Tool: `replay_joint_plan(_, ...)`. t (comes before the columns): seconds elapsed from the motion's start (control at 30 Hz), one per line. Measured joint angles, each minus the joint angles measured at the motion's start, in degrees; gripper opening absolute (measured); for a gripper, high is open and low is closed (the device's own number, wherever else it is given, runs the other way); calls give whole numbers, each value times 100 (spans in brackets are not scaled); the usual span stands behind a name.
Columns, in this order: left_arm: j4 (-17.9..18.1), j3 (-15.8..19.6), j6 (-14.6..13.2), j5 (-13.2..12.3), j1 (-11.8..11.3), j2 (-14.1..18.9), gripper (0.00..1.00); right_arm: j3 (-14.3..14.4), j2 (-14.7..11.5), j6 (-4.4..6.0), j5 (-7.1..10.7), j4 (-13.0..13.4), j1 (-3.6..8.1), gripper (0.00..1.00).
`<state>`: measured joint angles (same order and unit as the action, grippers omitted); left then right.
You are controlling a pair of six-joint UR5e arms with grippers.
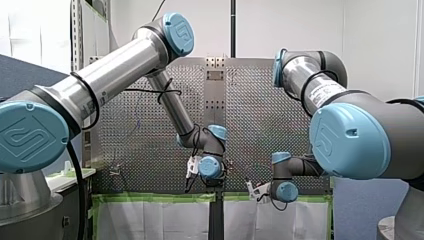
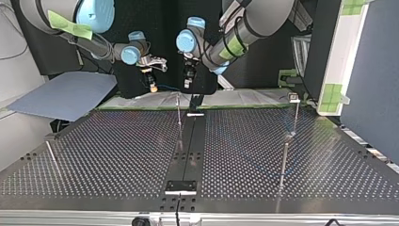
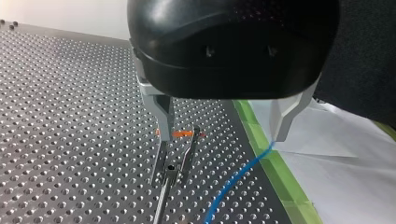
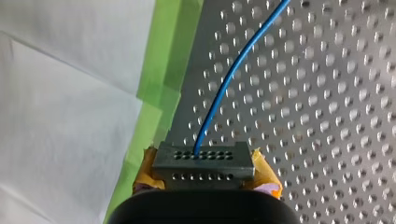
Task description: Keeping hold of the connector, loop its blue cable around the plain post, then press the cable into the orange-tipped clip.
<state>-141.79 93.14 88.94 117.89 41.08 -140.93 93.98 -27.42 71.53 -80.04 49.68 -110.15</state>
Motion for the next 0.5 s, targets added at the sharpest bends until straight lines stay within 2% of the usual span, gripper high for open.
replay_joint_plan(0.13, -31, 0, -99, 82, 71, 1, 100, 57, -1, -198, 69, -60, -85, 0)
replay_joint_plan(0.23, -61, 0, -137, 156, 114, 1, 100, 191, -2, -357, 116, 5, -137, 0)
replay_joint_plan(0.33, -96, 21, -147, 192, 141, 1, 100, 348, -4, -427, 140, 135, -162, 0)
replay_joint_plan(0.5, -110, 116, -147, 203, 134, 1, 100, 592, -20, -456, 173, 381, -183, 0)
